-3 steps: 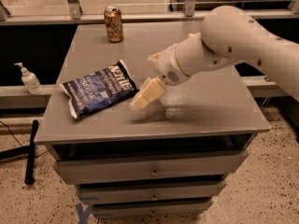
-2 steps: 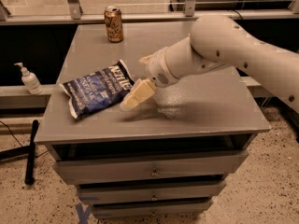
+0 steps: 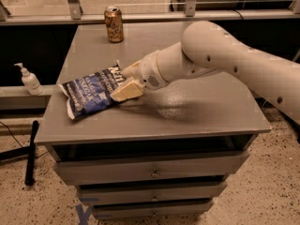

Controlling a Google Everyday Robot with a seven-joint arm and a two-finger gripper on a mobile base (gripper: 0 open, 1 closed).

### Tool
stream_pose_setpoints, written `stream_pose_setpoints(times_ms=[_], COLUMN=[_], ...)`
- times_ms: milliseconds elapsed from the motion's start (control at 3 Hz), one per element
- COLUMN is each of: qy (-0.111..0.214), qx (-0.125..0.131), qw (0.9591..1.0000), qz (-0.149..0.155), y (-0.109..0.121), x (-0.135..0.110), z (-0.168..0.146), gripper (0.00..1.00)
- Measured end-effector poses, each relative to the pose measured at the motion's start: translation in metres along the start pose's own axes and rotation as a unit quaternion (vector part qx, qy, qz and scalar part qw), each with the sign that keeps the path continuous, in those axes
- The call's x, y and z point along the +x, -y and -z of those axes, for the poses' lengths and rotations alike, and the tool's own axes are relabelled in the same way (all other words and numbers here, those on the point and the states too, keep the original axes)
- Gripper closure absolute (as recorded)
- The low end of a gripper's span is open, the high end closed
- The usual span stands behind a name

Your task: Pick blue chip bag

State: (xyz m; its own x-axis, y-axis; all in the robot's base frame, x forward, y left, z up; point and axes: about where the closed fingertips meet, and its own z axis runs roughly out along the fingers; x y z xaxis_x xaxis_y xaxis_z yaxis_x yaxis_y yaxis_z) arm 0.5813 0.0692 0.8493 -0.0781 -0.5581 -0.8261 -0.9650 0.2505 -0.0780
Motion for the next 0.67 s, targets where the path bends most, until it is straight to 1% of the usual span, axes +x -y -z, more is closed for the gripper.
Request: stream_pose_setpoints(times_ms=[667], qy=[0.018], qx=[0.004], qw=[0.9998], qz=[0.002], y=[-0.0037], x=[-0.0095], z=[0.0026], gripper=[0.87])
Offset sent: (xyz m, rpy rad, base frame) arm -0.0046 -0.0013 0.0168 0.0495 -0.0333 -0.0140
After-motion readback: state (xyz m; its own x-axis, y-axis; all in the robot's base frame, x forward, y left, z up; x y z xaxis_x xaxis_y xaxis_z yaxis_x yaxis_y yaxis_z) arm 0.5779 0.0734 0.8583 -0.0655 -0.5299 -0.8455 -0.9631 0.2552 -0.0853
